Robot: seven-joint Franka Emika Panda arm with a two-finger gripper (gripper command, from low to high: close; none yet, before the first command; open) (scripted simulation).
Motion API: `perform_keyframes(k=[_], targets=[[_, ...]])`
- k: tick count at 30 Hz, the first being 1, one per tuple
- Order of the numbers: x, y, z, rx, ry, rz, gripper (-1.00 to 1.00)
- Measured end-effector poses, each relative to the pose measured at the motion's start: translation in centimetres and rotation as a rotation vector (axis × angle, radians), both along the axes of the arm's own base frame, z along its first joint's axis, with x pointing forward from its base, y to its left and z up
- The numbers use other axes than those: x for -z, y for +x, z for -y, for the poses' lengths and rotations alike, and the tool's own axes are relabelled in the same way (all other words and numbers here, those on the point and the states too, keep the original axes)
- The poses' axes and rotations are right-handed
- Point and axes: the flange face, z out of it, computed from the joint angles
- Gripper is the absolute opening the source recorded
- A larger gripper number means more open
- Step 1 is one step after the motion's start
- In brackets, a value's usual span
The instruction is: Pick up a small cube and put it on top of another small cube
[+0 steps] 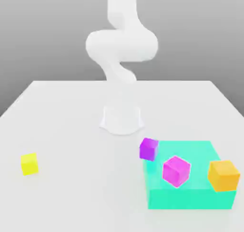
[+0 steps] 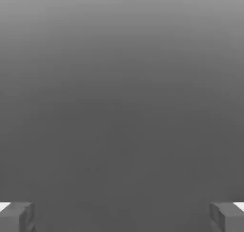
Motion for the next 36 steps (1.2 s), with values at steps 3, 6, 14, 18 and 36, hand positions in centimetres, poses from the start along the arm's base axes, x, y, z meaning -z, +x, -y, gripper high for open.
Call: perform_keyframes(k=[3, 6, 14, 18, 36], targets=[[6.6, 3.0, 4.7, 0.141, 0.046, -0.097, 0.0], [13.1, 4.3, 9.4, 0.279, 0.095, -0.185, 0.0], [30.8, 0.6, 20.8, 0.651, 0.249, -0.405, 0.0], [39.2, -5.0, 25.1, 0.857, 0.343, -0.506, 0.0], [53.5, -11.2, 26.3, 1.037, 0.438, -0.614, -1.0]])
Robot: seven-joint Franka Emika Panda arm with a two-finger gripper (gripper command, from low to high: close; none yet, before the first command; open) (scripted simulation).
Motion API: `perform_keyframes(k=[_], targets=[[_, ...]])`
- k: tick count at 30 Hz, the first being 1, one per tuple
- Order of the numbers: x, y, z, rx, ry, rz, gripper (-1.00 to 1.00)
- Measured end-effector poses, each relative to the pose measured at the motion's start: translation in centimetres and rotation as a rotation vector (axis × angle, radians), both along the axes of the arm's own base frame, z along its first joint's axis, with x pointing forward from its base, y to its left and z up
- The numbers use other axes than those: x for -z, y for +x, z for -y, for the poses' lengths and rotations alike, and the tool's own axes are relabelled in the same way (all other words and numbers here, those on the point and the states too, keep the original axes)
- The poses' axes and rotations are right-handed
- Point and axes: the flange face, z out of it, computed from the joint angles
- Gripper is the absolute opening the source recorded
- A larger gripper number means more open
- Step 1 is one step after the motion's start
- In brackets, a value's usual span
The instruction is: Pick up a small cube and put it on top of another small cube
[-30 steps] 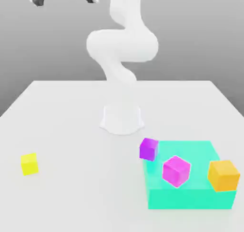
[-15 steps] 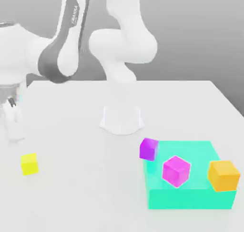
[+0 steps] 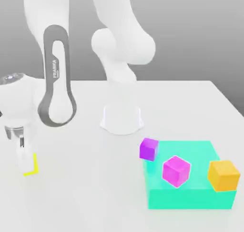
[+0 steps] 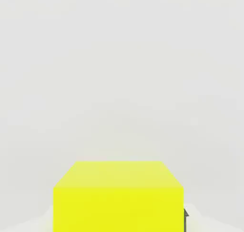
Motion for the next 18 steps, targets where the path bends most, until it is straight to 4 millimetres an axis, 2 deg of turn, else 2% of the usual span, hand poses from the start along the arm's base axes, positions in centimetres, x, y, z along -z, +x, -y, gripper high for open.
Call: perform_keyframes(k=[6, 8, 10, 13, 16, 18], targets=[[-5.5, 0.1, 0.0, -0.002, 0.001, 0.001, -1.0], [-6.9, 3.3, -2.3, -0.084, 0.005, 0.006, -1.0], [-8.1, 7.9, -6.6, -0.216, 0.01, 0.01, -1.0], [-10.1, 13.8, -15.1, -0.428, 0.016, 0.015, -1.0], [-12.2, 17.4, -24.0, -0.619, 0.019, 0.016, -1.0], [-13.6, 18.6, -30.4, -0.743, 0.02, 0.015, -1.0]])
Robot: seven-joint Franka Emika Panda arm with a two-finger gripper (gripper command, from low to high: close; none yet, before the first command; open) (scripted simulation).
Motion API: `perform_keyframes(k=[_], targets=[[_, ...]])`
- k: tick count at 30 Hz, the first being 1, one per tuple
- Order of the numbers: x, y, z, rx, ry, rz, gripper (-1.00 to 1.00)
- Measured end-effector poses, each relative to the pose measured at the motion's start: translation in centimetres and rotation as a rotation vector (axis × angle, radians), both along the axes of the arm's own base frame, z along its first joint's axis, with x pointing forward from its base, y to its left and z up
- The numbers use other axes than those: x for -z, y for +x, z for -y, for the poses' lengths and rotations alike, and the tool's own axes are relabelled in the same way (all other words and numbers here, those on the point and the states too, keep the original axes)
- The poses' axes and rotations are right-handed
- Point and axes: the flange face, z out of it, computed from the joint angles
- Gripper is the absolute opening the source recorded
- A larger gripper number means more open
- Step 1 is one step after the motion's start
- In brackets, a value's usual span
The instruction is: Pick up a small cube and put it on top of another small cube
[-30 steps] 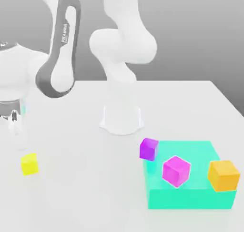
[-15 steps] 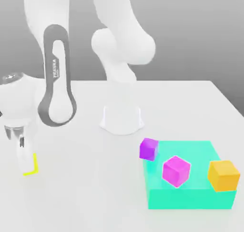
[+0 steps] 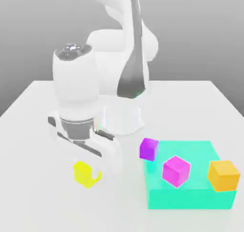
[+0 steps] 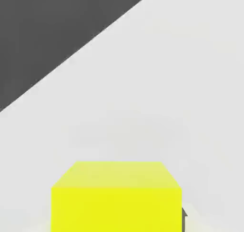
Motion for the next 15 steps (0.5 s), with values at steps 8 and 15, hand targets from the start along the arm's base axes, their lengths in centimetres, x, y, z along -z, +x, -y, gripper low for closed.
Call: perform_keyframes(k=[8, 15], targets=[[-5.0, -5.2, -25.7, -0.496, -0.019, -0.001, -1.0], [0.2, -4.5, -25.0, -0.47, -0.023, -0.001, 1.0]])
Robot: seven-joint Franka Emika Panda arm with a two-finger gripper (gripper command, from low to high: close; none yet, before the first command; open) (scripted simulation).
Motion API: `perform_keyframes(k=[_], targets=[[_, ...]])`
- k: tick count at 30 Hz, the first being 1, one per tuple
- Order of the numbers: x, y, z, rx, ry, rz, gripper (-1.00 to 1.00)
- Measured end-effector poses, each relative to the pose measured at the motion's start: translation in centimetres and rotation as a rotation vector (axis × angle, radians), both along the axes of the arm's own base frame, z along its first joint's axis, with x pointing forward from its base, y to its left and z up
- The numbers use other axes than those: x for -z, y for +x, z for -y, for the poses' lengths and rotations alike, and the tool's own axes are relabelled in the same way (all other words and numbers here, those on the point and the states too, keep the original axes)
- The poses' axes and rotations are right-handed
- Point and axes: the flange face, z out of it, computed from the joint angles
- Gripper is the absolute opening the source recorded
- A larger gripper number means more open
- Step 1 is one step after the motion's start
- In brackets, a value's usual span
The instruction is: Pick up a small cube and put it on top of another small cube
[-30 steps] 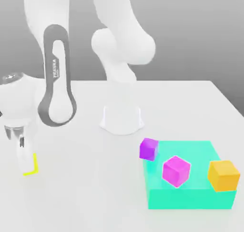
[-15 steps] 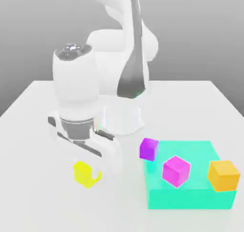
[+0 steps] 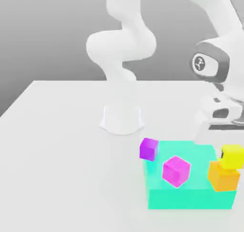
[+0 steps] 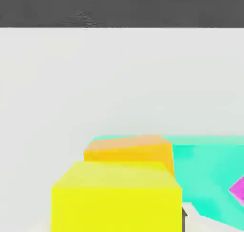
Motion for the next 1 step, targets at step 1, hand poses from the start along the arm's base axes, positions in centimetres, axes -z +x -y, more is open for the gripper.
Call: perform_keyframes(k=[1], targets=[[0.0, 0.0, 0.0, 0.0, 0.0, 0.0, 1.0]])
